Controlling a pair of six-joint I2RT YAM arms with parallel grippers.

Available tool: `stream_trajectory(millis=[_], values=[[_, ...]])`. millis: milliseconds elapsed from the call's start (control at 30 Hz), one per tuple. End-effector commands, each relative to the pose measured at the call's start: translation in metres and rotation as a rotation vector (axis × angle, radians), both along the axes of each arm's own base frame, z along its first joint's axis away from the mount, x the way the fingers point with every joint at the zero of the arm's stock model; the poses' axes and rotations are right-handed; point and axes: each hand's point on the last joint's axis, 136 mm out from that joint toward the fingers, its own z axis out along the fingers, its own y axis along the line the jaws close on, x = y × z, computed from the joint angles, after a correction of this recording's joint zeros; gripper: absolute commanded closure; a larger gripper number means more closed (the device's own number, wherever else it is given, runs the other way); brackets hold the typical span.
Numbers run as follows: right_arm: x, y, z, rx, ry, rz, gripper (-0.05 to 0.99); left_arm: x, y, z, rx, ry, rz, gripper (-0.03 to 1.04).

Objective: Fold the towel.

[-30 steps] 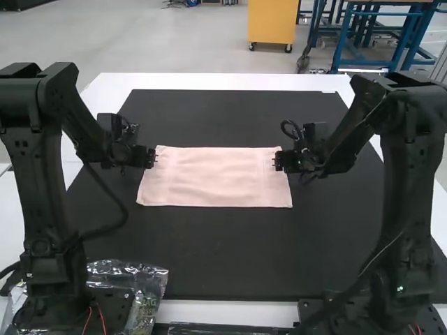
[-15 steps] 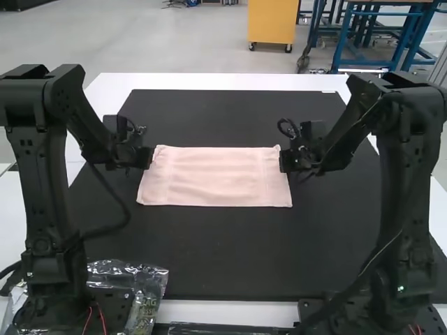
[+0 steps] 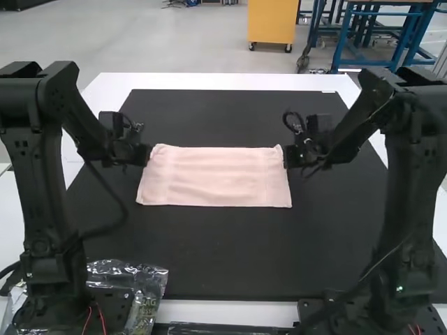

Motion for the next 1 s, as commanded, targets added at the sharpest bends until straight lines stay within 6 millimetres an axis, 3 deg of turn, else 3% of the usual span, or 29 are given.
stream_trajectory(millis=[0,200,400,667,967], values=[[0.011,-0.012,0.043,0.038,-0.08,-0.034,0.96,0.015,0.011,0.043,0.006,-0.089,0.014,0.99],[-0.008,-0.019,0.052,0.051,-0.067,-0.028,0.96,0.0,0.005,0.05,-0.004,-0.053,-0.025,0.99],[-0.029,-0.034,0.062,0.066,-0.053,-0.039,0.96,-0.019,0.014,0.052,0.017,-0.026,-0.021,0.99],[-0.065,-0.03,0.072,0.089,-0.034,-0.005,0.96,-0.053,0.01,0.054,0.045,0.025,-0.054,0.99],[-0.105,-0.031,0.066,0.096,0.026,0.017,0.96,-0.091,0.004,0.061,0.082,0.049,-0.092,0.99]])
